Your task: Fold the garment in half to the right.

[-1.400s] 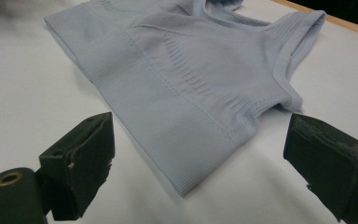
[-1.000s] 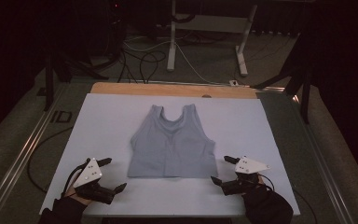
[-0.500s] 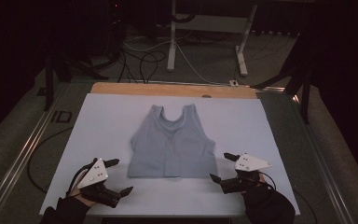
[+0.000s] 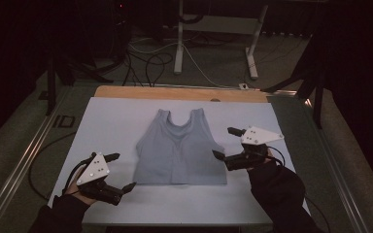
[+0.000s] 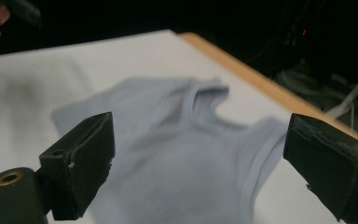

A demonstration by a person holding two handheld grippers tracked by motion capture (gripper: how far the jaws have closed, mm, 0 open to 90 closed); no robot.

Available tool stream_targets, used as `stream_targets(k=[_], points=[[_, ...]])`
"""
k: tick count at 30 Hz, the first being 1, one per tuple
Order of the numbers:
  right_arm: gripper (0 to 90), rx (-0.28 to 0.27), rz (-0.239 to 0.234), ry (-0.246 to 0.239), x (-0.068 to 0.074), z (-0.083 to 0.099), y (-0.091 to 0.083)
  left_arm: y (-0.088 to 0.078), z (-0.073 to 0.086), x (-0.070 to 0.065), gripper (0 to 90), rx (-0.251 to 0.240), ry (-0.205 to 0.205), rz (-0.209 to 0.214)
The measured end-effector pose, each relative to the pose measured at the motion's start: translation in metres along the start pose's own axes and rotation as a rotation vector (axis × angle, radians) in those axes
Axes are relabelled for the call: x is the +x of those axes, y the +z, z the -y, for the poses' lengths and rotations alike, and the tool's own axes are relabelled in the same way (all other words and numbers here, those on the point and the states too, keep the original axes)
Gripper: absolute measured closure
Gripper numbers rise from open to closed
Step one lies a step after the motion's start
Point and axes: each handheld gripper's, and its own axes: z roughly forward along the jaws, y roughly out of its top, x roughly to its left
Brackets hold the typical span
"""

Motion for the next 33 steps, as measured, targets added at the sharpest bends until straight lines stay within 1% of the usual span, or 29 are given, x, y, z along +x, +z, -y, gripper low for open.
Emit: stream_targets(k=[1, 3, 4, 6, 8, 10, 11, 12, 13, 14, 15, 16, 17, 18, 19, 20, 22, 23, 24, 25, 26, 27, 29, 31, 33], points=[[9.0, -0.004, -0.004, 0.004, -0.002, -0.005, 0.003, -0.001, -0.002, 0.001, 0.5, -0.003, 0.002, 0.006], [9.0, -0.007, -0.003, -0.014, -0.006, -0.014, 0.009, -0.003, -0.006, 0.002, 0.5, -0.011, -0.001, 0.002], [9.0, -0.008, 0.003, -0.022, -0.008, -0.018, 0.011, -0.003, -0.008, 0.002, 0.5, -0.008, 0.004, -0.001], [9.0, -0.007, 0.001, -0.011, -0.012, -0.026, 0.019, -0.004, -0.013, 0.003, 0.5, -0.008, 0.0, -0.003], [9.0, -0.006, 0.007, -0.029, -0.015, -0.032, 0.028, -0.004, -0.017, 0.003, 0.5, 0.009, 0.026, -0.028], [9.0, 0.0, -0.01, -0.022, -0.017, -0.036, 0.036, -0.005, -0.021, 0.003, 0.5, 0.007, 0.01, -0.012], [9.0, 0.003, -0.015, -0.011, -0.018, -0.038, 0.041, -0.003, -0.023, 0.003, 0.5, 0.018, 0.016, -0.023], [9.0, 0.003, -0.011, -0.011, -0.019, -0.04, 0.045, -0.002, -0.024, 0.003, 0.6, 0.025, 0.017, -0.024], [9.0, 0.003, -0.021, -0.007, -0.02, -0.042, 0.05, -0.001, -0.024, 0.003, 0.5, 0.016, -0.001, -0.011], [9.0, 0.001, -0.034, 0.004, -0.021, -0.044, 0.056, 0.001, -0.025, 0.004, 0.5, 0.026, -0.007, -0.015], [9.0, 0.006, -0.031, 0.002, -0.022, -0.046, 0.061, 0.004, -0.026, 0.003, 0.6, 0.048, 0.011, -0.032], [9.0, 0.012, -0.029, -0.006, -0.022, -0.049, 0.068, 0.006, -0.026, 0.003, 0.6, 0.054, 0.016, -0.031], [9.0, 0.012, -0.032, -0.004, -0.022, -0.051, 0.072, 0.008, -0.026, 0.003, 0.6, 0.056, 0.007, -0.029], [9.0, 0.012, -0.037, -0.001, -0.023, -0.054, 0.079, 0.01, -0.026, 0.002, 0.5, 0.061, 0.003, -0.036], [9.0, 0.018, -0.037, 0.006, -0.023, -0.057, 0.085, 0.012, -0.026, 0.002, 0.5, 0.066, 0.01, -0.04], [9.0, 0.02, -0.048, 0.005, -0.024, -0.058, 0.09, 0.013, -0.026, 0.002, 0.6, 0.071, 0.01, -0.04], [9.0, 0.019, -0.055, 0.012, -0.026, -0.061, 0.1, 0.015, -0.026, 0.001, 0.6, 0.072, 0.001, -0.051], [9.0, 0.021, -0.058, 0.013, -0.027, -0.063, 0.105, 0.017, -0.026, 0.001, 0.5, 0.074, -0.006, -0.048], [9.0, 0.019, -0.063, 0.018, -0.028, -0.064, 0.11, 0.018, -0.026, 0.0, 0.6, 0.08, -0.005, -0.047], [9.0, 0.014, -0.063, 0.023, -0.027, -0.066, 0.115, 0.02, -0.026, 0.0, 0.6, 0.086, -0.008, -0.061], [9.0, 0.021, -0.059, 0.016, -0.027, -0.067, 0.12, 0.021, -0.026, 0.0, 0.6, 0.086, -0.01, -0.073], [9.0, 0.029, -0.055, 0.01, -0.028, -0.068, 0.124, 0.022, -0.026, 0.0, 0.6, 0.089, -0.021, -0.08], [9.0, 0.023, -0.072, 0.03, -0.029, -0.069, 0.134, 0.024, -0.026, 0.001, 0.5, 0.083, -0.038, -0.084], [9.0, 0.04, -0.068, 0.017, -0.029, -0.069, 0.144, 0.027, -0.026, 0.001, 0.5, 0.1, -0.042, -0.101], [9.0, 0.055, -0.077, 0.025, -0.03, -0.069, 0.153, 0.03, -0.027, 0.002, 0.6, 0.106, -0.062, -0.092]])
